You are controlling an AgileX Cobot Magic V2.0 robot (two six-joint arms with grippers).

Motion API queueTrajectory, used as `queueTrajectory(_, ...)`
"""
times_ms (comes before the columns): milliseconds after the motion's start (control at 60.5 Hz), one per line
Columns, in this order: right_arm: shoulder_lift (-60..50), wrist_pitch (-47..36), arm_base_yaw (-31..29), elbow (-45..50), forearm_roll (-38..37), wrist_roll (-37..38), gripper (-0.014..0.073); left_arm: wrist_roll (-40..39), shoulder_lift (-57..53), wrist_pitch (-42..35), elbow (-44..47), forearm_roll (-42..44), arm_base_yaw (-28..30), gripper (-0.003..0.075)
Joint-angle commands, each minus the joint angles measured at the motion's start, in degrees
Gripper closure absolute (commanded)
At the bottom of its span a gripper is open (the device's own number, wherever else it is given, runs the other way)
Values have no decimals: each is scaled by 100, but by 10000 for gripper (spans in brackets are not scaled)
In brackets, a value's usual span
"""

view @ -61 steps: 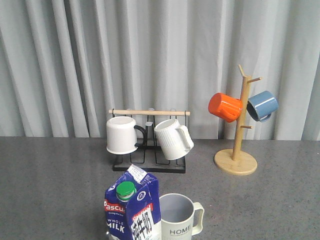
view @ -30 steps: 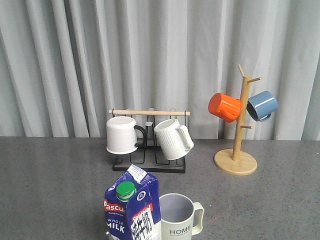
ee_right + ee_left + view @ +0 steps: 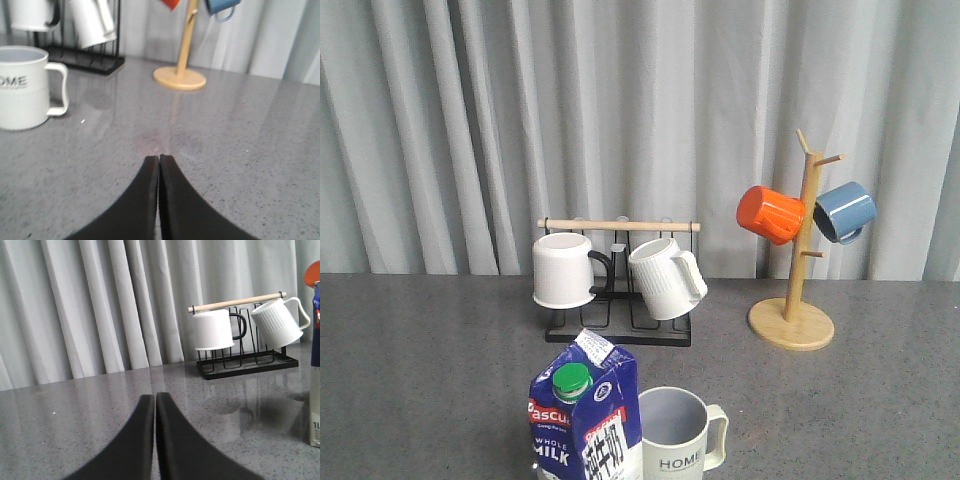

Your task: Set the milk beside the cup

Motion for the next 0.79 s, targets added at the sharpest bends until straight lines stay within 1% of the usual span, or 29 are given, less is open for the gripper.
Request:
queueTrajectory(0, -121, -1042, -41, 120, -912, 979, 599, -1, -19, -386, 121, -53, 0, 728)
queueTrajectory(33, -117, -1214, -41, 221, -1159, 1250, 599, -1, -19, -386, 121, -53, 0, 728)
queueTrajectory(99, -117, -1546, -41, 410, -1393, 1760, 599, -1, -19, -386, 121, -53, 0, 728)
queueTrajectory(165, -117, -1456, -41, 391, -1448, 2016, 599, -1, -19, -386, 121, -53, 0, 728)
queueTrajectory(231, -117, -1448, -41, 398, -1527, 2040, 599, -1, -19, -386, 121, -53, 0, 728)
queueTrajectory(777, -117, -1576, -41, 391, -1480, 2051, 599, -1, -19, -386, 121, -53, 0, 728)
